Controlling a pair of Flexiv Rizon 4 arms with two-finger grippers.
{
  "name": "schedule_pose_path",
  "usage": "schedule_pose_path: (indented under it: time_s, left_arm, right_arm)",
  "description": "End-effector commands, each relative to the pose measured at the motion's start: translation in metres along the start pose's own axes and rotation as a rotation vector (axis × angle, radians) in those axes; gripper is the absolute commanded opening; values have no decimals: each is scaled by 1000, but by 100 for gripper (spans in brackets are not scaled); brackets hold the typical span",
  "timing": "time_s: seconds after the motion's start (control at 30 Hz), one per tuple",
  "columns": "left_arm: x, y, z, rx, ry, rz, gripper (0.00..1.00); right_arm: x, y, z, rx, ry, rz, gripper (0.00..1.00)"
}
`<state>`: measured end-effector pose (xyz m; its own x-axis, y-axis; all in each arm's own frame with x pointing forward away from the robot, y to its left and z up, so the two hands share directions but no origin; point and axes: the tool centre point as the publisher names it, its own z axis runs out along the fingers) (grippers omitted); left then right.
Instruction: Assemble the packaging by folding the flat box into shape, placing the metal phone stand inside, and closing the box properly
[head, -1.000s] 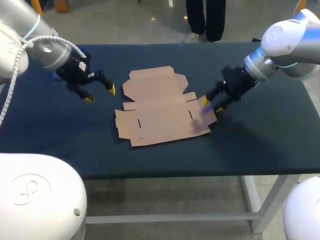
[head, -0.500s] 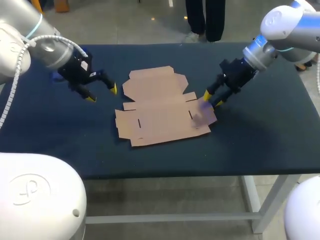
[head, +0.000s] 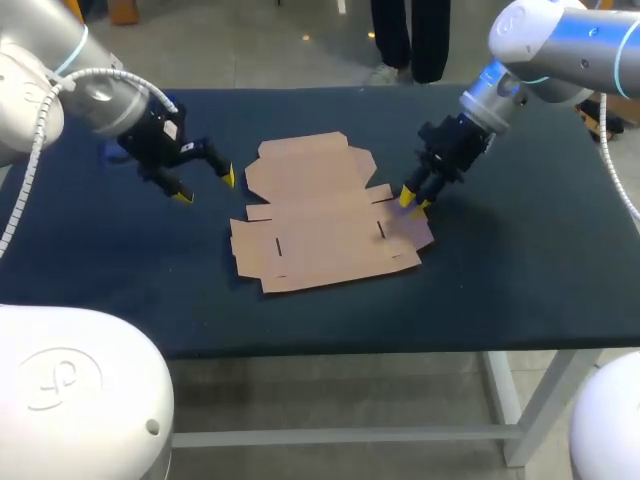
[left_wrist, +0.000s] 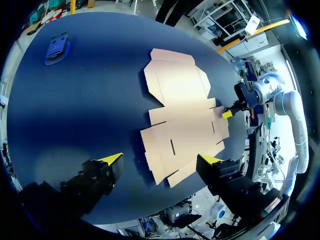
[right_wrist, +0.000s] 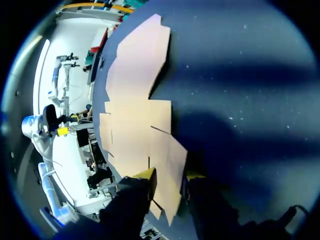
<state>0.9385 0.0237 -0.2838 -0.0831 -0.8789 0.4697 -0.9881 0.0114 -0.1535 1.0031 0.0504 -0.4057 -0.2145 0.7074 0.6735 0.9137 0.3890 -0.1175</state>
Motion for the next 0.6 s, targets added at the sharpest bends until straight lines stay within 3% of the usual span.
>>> schedule_pose_path:
  time_s: [0.03, 0.37, 0.6]
  left_arm:
    - [0, 0, 0, -3, -4, -2, 100]
    - [-2, 2, 0, -3, 1, -2, 100]
    - [-4, 5, -2, 0, 2, -3, 100]
  right_arm:
    - [-4, 3, 1, 146, 23, 4, 0]
    - [3, -11, -2, -19, 89, 24, 0]
    - [17, -19, 3, -104, 92, 42, 0]
